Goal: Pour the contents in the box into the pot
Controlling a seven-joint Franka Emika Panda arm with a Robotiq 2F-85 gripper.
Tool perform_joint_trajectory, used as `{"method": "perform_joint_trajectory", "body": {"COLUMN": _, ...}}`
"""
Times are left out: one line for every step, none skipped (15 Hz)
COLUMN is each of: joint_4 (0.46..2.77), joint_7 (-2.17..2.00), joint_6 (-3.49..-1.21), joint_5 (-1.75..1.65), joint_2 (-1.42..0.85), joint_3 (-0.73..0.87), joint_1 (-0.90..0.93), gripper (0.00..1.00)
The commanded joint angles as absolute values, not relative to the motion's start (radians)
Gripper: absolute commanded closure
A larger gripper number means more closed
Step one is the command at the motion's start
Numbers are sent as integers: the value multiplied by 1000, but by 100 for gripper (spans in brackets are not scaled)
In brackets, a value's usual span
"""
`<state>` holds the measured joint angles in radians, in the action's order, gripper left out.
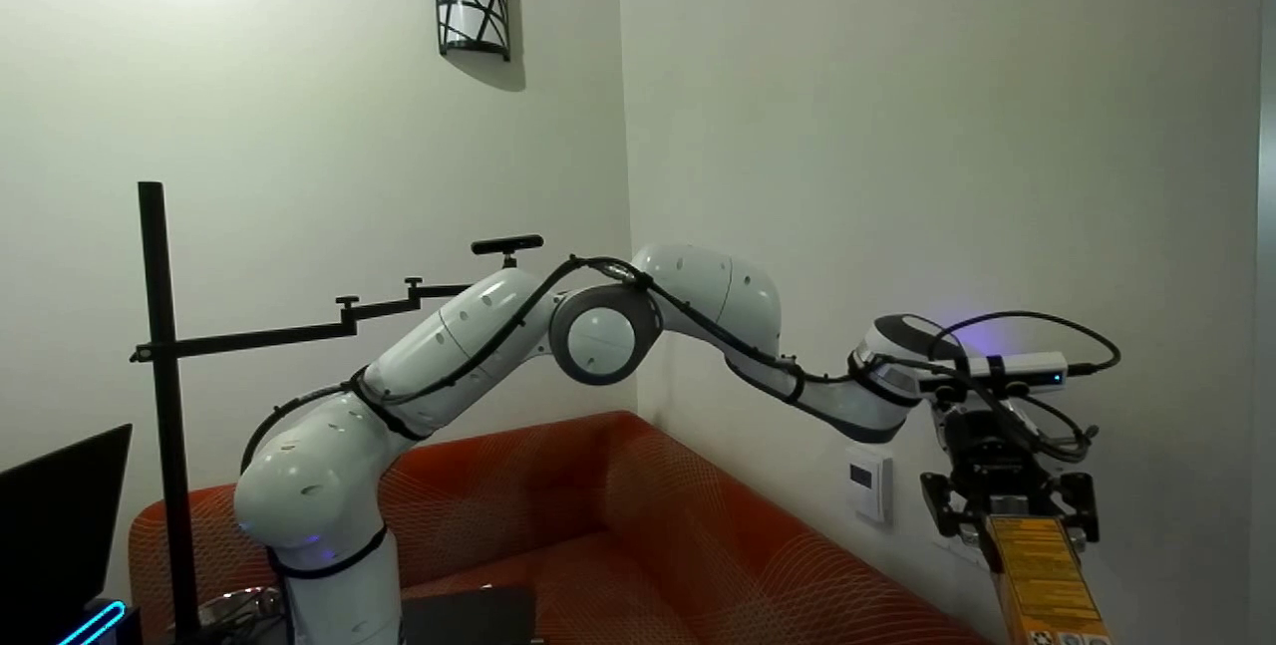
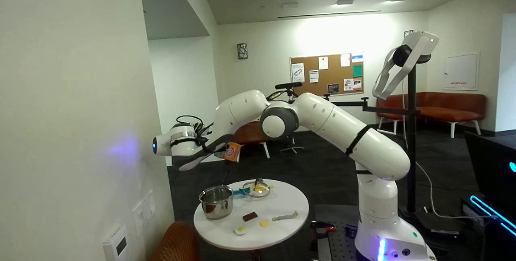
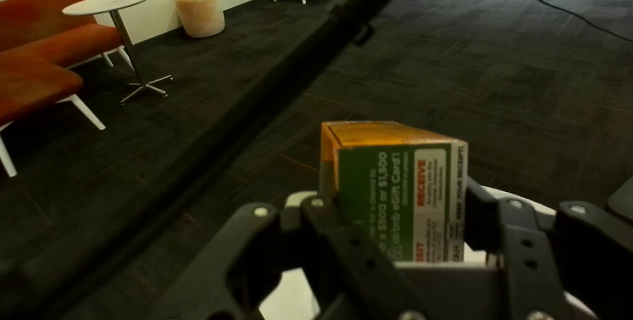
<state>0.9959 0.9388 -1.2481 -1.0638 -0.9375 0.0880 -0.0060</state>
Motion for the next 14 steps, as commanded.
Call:
{"method": "perform_joint_trajectory", "body": {"joint_4": 1060, "joint_7": 934, "joint_6": -1250, "joint_5": -1073, "joint_2": -877, "joint_3": 90, "joint_1": -5, "gripper": 72}}
{"method": "perform_joint_trajectory", "body": {"joint_4": 1045, "joint_7": 950, "joint_6": -1234, "joint_5": -1040, "joint_2": -875, "joint_3": 76, "joint_1": -16, "gripper": 72}}
{"method": "perform_joint_trajectory", "body": {"joint_4": 1055, "joint_7": 936, "joint_6": -1243, "joint_5": -1049, "joint_2": -876, "joint_3": 84, "joint_1": -12, "gripper": 72}}
{"method": "perform_joint_trajectory", "body": {"joint_4": 1049, "joint_7": 953, "joint_6": -1237, "joint_5": -1025, "joint_2": -866, "joint_3": 75, "joint_1": -19, "gripper": 72}}
{"method": "perform_joint_trajectory", "body": {"joint_4": 1028, "joint_7": 997, "joint_6": -1216, "joint_5": -959, "joint_2": -847, "joint_3": 47, "joint_1": -41, "gripper": 72}}
{"method": "perform_joint_trajectory", "body": {"joint_4": 1032, "joint_7": 995, "joint_6": -1218, "joint_5": -934, "joint_2": -842, "joint_3": 46, "joint_1": -44, "gripper": 72}}
{"method": "perform_joint_trajectory", "body": {"joint_4": 1037, "joint_7": 971, "joint_6": -1223, "joint_5": -930, "joint_2": -846, "joint_3": 57, "joint_1": -40, "gripper": 72}}
{"method": "perform_joint_trajectory", "body": {"joint_4": 1038, "joint_7": 976, "joint_6": -1223, "joint_5": -909, "joint_2": -829, "joint_3": 52, "joint_1": -44, "gripper": 72}}
{"method": "perform_joint_trajectory", "body": {"joint_4": 1037, "joint_7": 986, "joint_6": -1223, "joint_5": -882, "joint_2": -811, "joint_3": 45, "joint_1": -50, "gripper": 72}}
{"method": "perform_joint_trajectory", "body": {"joint_4": 1053, "joint_7": 951, "joint_6": -1243, "joint_5": -908, "joint_2": -816, "joint_3": 65, "joint_1": -36, "gripper": 72}}
{"method": "perform_joint_trajectory", "body": {"joint_4": 1047, "joint_7": 957, "joint_6": -1238, "joint_5": -901, "joint_2": -810, "joint_3": 65, "joint_1": -37, "gripper": 72}}
{"method": "perform_joint_trajectory", "body": {"joint_4": 1048, "joint_7": 963, "joint_6": -1234, "joint_5": -891, "joint_2": -802, "joint_3": 60, "joint_1": -40, "gripper": 72}}
{"method": "perform_joint_trajectory", "body": {"joint_4": 1072, "joint_7": 931, "joint_6": -1265, "joint_5": -941, "joint_2": -802, "joint_3": 80, "joint_1": -25, "gripper": 72}}
{"method": "perform_joint_trajectory", "body": {"joint_4": 1043, "joint_7": 954, "joint_6": -1234, "joint_5": -903, "joint_2": -803, "joint_3": 66, "joint_1": -36, "gripper": 72}}
